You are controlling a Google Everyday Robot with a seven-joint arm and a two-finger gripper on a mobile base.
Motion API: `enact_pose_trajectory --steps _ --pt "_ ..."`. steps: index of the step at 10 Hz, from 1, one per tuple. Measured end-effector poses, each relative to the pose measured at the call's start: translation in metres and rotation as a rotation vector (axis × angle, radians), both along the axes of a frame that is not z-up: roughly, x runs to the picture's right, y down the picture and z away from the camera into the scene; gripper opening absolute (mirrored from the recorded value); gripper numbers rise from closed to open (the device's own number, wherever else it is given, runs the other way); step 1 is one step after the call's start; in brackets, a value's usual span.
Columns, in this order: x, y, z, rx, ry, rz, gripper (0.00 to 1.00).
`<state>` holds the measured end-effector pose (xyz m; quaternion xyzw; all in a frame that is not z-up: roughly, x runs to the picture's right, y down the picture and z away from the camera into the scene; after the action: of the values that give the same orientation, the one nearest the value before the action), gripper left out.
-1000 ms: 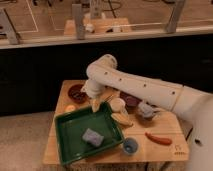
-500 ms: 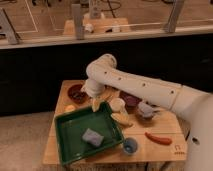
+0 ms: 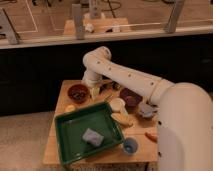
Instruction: Place grapes in table surface
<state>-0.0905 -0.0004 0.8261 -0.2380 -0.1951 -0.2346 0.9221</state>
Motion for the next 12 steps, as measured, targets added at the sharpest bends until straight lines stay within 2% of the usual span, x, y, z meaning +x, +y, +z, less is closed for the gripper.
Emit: enact_pose_trajectory --steps 2,7,12 --pt "-0.004 -0.010 0.018 -0.008 -0.004 -0.010 0.80" --pt "-0.041 -0.008 0.029 -0.004 -0.048 -0.059 0.80" --pt "-0.053 -0.013 0.045 -0.007 -0.045 -0.030 0.80"
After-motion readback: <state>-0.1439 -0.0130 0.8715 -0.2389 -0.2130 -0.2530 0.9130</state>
